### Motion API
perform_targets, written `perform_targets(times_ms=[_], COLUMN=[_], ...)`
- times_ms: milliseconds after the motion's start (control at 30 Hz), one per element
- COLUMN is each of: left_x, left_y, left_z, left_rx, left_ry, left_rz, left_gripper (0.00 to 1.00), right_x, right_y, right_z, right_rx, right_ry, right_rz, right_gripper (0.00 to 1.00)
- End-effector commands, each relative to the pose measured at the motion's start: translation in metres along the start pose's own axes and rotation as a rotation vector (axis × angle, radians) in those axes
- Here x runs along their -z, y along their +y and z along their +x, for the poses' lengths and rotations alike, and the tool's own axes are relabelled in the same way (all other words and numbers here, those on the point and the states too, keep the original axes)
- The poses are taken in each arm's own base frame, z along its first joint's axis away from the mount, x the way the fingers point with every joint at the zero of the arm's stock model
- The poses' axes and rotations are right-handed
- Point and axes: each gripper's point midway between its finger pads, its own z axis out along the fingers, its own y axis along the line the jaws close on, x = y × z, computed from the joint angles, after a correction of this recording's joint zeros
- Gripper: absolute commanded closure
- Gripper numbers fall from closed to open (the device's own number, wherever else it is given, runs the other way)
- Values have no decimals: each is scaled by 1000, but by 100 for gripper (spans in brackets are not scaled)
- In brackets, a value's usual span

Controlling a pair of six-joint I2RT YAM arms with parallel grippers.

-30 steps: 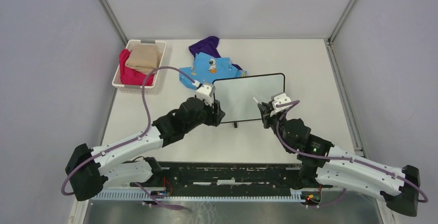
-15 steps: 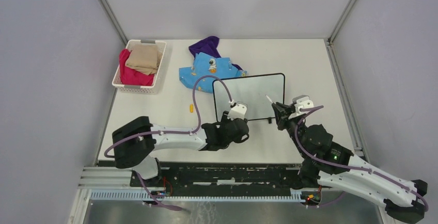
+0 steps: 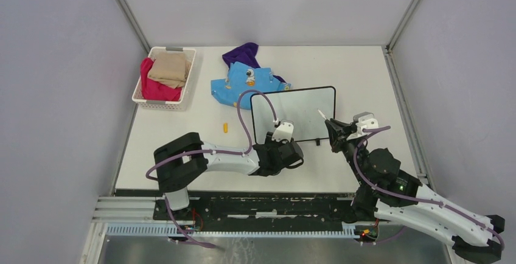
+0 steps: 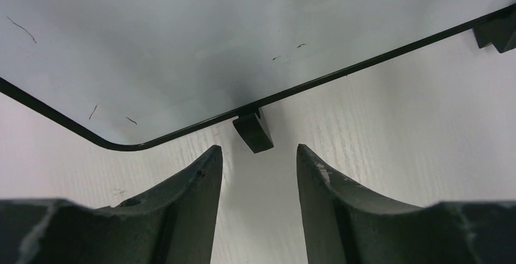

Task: Write a sentence on the whiteboard

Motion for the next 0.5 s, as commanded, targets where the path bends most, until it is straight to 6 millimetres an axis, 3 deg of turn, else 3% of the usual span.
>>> perform_targets(times_ms=[0,467], left_x=[-3,-23], left_y=[-3,2], left_z=[-17,-6], left_rx=[75,81], left_ry=[-60,-36], left_rz=[-42,-75], left_gripper=[47,58], right_x=[3,3], right_y=[-9,-7], right_z=[-22,-18], right_rx=[-49,-52], right_ry=[-57,-48], right_rz=[35,29], right_gripper=[100,100])
